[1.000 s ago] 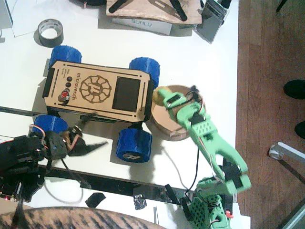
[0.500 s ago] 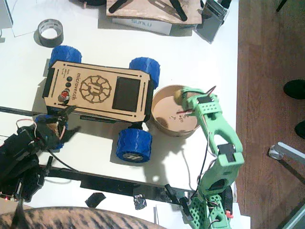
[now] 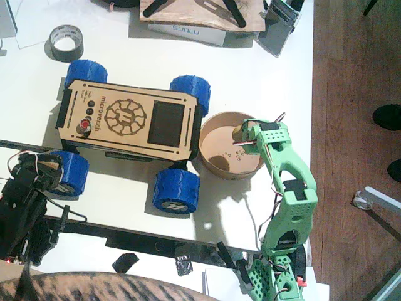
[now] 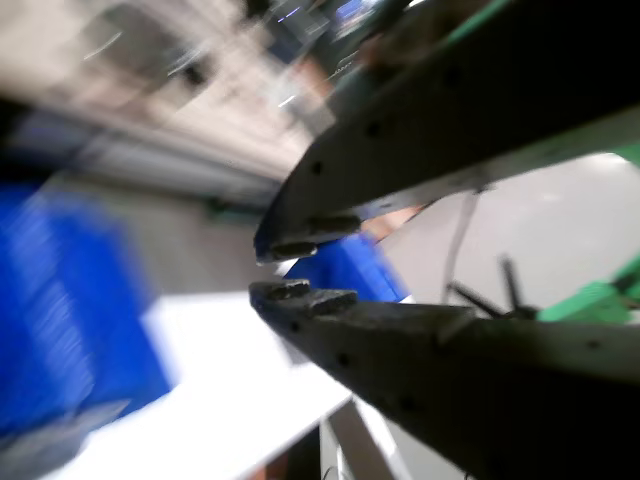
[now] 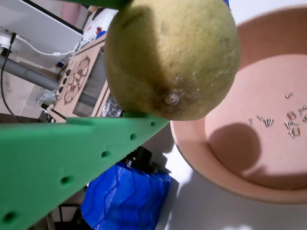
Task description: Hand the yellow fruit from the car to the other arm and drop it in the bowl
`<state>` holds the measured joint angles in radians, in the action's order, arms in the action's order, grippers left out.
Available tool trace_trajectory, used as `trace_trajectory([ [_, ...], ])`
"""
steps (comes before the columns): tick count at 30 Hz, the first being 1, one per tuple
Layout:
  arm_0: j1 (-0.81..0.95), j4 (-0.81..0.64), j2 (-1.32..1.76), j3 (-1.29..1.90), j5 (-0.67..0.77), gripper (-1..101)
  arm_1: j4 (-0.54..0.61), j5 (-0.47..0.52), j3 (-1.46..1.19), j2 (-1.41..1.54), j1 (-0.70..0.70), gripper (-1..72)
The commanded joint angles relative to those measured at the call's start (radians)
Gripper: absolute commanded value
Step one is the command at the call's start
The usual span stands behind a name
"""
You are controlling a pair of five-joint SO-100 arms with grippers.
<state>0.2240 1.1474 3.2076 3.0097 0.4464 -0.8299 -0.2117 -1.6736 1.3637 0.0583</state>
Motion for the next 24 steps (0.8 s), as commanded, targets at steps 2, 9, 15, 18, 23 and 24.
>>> trace_trajectory([
  [2, -0.021, 0.015, -0.023, 0.009, -0.02, 0, -0.005, -0.009, 0.06, 0.002, 0.017, -0.1],
  [9, -0.018, -0.077, -0.133, 0.048, -0.02, 1, -0.008, 0.008, 0.067, 0.0, 0.023, 13.2],
  [15, -0.021, -0.077, -0.118, 0.061, -0.02, 0, -0.031, -0.051, 0.066, 0.015, 0.015, 26.0],
  [18, -0.023, -0.077, -0.118, 0.063, -0.02, 0, -0.035, -0.064, 0.069, 0.023, 0.014, 27.8],
  [23, -0.025, -0.075, -0.118, 0.063, -0.02, 1, -0.06, -0.072, 0.075, 0.031, 0.023, 28.9],
  [24, -0.025, -0.075, -0.118, 0.063, -0.02, 2, -0.071, -0.066, 0.08, 0.031, 0.026, 27.7],
])
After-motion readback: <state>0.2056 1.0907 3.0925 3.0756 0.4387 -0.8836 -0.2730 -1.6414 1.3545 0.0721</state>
